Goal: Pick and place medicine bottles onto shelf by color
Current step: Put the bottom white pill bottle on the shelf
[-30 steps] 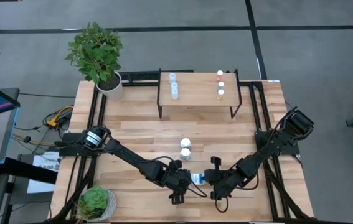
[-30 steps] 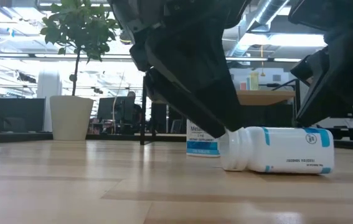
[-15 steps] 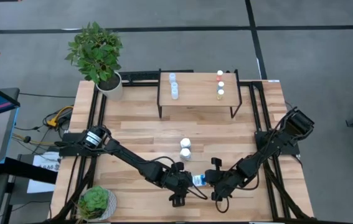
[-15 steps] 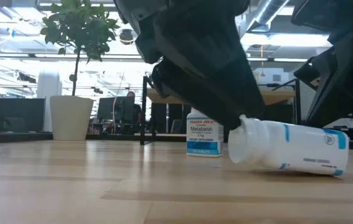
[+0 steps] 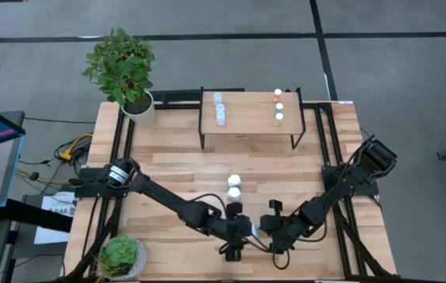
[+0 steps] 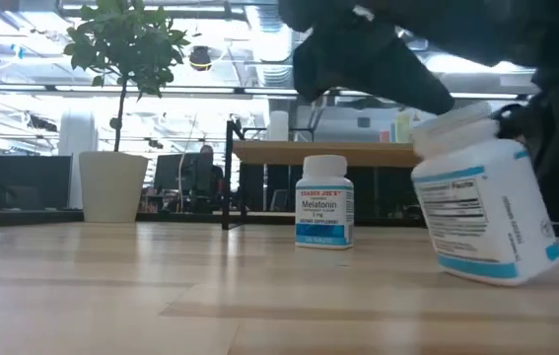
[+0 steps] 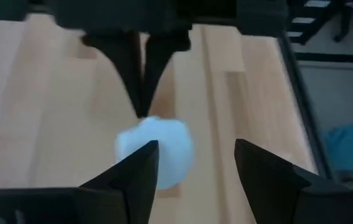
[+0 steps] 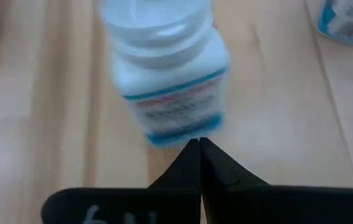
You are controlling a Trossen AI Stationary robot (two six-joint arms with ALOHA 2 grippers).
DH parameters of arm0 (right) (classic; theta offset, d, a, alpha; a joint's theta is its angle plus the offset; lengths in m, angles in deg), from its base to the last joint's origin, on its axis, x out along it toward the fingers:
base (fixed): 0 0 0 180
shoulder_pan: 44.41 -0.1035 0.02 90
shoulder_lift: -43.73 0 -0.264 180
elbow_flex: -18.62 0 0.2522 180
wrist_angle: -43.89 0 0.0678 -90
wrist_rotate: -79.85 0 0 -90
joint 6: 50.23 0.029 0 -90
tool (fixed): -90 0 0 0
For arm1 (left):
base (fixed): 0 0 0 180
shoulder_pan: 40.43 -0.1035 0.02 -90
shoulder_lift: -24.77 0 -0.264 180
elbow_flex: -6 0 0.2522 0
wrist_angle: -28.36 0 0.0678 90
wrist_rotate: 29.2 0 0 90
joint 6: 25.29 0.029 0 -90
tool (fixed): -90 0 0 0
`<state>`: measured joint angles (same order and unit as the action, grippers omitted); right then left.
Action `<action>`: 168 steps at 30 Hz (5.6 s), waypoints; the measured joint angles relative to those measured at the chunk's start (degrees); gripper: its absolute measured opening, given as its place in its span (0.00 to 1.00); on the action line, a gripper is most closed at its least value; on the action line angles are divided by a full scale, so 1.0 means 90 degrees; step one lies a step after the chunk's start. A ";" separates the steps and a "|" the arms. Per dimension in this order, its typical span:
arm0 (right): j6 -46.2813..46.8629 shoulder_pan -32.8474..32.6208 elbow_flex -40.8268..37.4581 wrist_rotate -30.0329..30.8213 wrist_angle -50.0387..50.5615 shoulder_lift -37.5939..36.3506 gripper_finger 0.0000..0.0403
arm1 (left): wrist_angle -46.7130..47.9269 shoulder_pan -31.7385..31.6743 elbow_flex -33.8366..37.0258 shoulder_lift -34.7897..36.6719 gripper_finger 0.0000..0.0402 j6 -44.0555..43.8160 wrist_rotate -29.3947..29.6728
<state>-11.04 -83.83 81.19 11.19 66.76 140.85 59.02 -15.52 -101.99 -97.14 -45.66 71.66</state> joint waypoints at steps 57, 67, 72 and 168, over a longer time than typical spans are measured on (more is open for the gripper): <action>0.0704 -0.0782 0.0020 -0.0177 0.0683 -0.2314 0.47 | 0.6290 0.0075 -0.0186 0.0835 0.50 0.1549 -0.0183; 0.2437 -0.0461 0.0359 -0.1548 0.0815 -0.2344 0.42 | 0.7414 0.0041 -0.0166 0.0840 0.50 0.1668 -0.0134; 0.3016 -0.0426 0.0778 -0.2010 0.0801 -0.2344 0.40 | 0.7780 0.0041 -0.0166 0.0843 0.50 0.1918 -0.0132; 0.0688 0.1067 0.5358 -0.2528 0.6486 0.0729 0.63 | 0.0101 0.0597 0.5502 0.5846 0.50 0.1679 0.1379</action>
<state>-4.84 -74.23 129.41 -11.56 125.13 147.41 59.93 -10.15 -52.47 -44.53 -30.54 84.07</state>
